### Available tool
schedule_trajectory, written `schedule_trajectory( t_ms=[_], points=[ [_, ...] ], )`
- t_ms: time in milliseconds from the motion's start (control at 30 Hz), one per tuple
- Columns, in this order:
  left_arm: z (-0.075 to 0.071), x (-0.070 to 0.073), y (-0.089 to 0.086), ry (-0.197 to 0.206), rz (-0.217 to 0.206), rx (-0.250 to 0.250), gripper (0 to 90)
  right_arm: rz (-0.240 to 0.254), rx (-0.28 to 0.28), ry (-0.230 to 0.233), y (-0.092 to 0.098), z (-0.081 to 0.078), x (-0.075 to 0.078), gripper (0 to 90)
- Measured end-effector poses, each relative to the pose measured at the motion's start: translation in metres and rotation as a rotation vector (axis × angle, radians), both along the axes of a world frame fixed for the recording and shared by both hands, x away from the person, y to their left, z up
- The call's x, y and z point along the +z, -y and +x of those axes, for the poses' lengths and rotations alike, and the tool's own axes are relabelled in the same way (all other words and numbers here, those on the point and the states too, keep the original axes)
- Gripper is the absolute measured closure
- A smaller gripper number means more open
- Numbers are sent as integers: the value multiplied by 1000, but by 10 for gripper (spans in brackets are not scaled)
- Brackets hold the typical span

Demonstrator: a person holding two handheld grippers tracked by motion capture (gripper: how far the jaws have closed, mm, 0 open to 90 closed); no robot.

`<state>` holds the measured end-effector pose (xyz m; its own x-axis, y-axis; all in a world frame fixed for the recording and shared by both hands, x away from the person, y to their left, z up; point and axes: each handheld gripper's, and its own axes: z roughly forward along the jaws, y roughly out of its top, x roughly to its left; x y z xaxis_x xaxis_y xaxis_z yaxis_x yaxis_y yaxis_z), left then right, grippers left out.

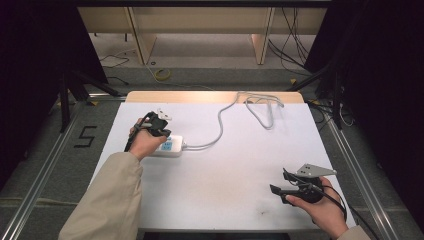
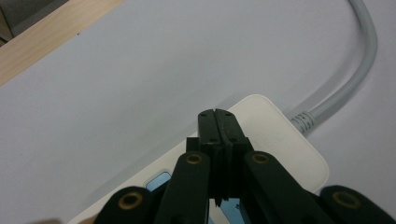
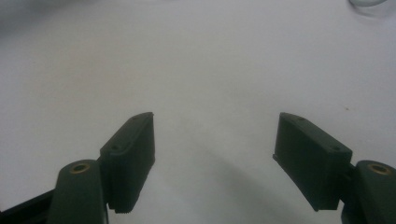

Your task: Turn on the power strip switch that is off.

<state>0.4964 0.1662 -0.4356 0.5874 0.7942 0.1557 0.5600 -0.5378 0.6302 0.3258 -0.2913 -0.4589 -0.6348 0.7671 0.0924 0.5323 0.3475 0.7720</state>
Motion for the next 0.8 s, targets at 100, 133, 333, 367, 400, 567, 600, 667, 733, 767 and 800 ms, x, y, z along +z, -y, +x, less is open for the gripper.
schedule_trajectory(
  t_ms=[100, 133, 333, 367, 400, 567, 600, 667, 733, 767, 800],
  points=[
    [1, -1, 1, -2, 2, -2, 899, 1, -2, 0, 0, 0, 0, 292],
    [2, -1, 1, -2, 2, -2, 899, 1, -3, 1, 0, 0, 0, 292],
    [3, -1, 3, -5, 0, -4, 899, 2, -5, 5, 0, 0, 1, 292],
    [3, -1, 3, -6, 0, -6, 899, 1, -5, 3, 0, 0, 1, 292],
    [4, -2, 4, -5, -1, -4, 899, 2, -4, 4, 0, 0, 1, 292],
    [4, -2, 4, -9, 0, -6, 899, 4, -6, 8, 0, 0, 1, 293],
    [5, -3, 4, -10, 1, -6, 899, 2, -6, 7, 0, 0, 1, 293],
    [5, -3, 4, -11, 3, -5, 899, 1, -6, 5, 0, 0, 1, 293],
    [6, -4, 4, -17, 2, -4, 899, 1, -6, 5, 0, 0, 1, 293],
    [6, -5, 4, -18, -2, -1, 899, 2, -6, 6, 0, 0, 1, 293],
    [7, -5, 4, -19, -1, -2, 899, 2, -7, 5, 0, 0, 1, 293]
  ],
)
